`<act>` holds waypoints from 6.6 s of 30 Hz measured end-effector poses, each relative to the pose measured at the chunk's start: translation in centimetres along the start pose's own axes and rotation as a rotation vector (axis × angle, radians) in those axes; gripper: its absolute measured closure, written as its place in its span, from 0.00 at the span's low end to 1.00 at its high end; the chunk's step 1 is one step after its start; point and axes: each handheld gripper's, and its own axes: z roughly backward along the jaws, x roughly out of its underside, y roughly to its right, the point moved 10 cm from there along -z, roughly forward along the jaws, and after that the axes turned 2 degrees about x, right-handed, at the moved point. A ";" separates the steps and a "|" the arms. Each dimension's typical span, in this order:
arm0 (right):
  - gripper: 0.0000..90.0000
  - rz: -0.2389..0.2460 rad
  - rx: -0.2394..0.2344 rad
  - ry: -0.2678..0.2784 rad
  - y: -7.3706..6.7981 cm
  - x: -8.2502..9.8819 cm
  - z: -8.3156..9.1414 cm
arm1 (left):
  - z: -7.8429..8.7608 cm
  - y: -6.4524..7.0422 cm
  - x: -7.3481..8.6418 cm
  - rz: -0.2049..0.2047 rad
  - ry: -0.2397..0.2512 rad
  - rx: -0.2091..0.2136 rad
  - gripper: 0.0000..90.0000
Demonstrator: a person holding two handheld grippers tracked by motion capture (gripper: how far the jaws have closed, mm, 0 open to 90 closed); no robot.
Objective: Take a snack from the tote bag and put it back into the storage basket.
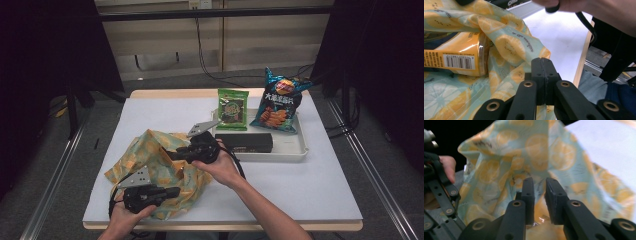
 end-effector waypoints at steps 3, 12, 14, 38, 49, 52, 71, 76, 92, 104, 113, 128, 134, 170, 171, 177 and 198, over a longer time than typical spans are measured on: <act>0.89 -0.008 -0.027 -0.027 -0.3 0.4 -1.4 | 0.0 0.0 0.0 -0.004 -0.003 -0.001 1.00; 0.85 -0.020 -0.030 -0.096 0.1 1.5 -5.0 | 0.0 0.1 0.0 -0.002 0.003 0.009 0.96; 0.82 -0.022 -0.022 -0.081 0.5 1.2 -5.1 | -0.1 0.1 0.0 -0.003 -0.001 0.006 0.95; 0.29 -0.088 0.085 -0.209 4.8 1.4 -8.5 | 0.6 -0.9 -0.2 0.012 0.016 -0.062 0.63; 0.26 -0.106 0.113 -0.306 5.0 1.3 -10.1 | 0.6 -1.0 -0.2 0.011 0.018 -0.063 0.63; 0.27 -0.106 0.132 -0.336 4.9 1.2 -10.4 | 0.5 -1.0 -0.1 0.011 0.014 -0.062 0.62; 0.33 -0.096 0.095 -0.309 3.5 1.3 -9.4 | 1.0 -1.5 -0.2 0.015 0.023 -0.086 0.60; 0.34 -0.082 0.054 -0.226 3.0 0.4 -7.8 | 1.1 -1.6 -0.2 0.019 0.028 -0.091 0.60; 0.34 -0.074 0.022 0.030 2.6 -1.4 -2.9 | 1.1 -1.8 -0.2 0.025 0.034 -0.102 0.59; 0.34 0.007 -0.006 0.091 0.9 0.0 -0.2 | 1.0 -1.1 -0.5 0.005 0.048 -0.072 0.59; 0.34 0.063 -0.015 0.077 -0.5 1.2 0.3 | 0.9 -0.6 -0.4 -0.006 0.044 -0.048 0.67; 0.27 0.085 -0.061 0.095 -0.7 1.4 -0.2 | 0.9 -0.4 -0.3 -0.015 0.036 -0.042 0.69; 0.29 0.100 -0.079 0.092 -0.6 1.5 -0.6 | 0.8 -0.5 -0.2 -0.011 0.029 -0.051 0.65; 0.34 0.125 -0.129 0.115 -0.7 0.0 0.4 | 1.4 -1.2 -1.1 -0.007 0.093 -0.117 0.35; 0.34 0.119 -0.129 0.122 -0.7 -0.2 0.5 | 1.5 -1.3 -1.2 -0.002 0.102 -0.124 0.34; 0.34 0.100 -0.120 0.147 -0.7 -1.2 1.3 | 2.1 -1.6 -1.9 0.008 0.155 -0.133 0.22; 0.34 0.061 -0.090 0.199 -0.2 -4.7 3.3 | 3.4 -2.7 -2.3 0.023 0.217 -0.199 0.12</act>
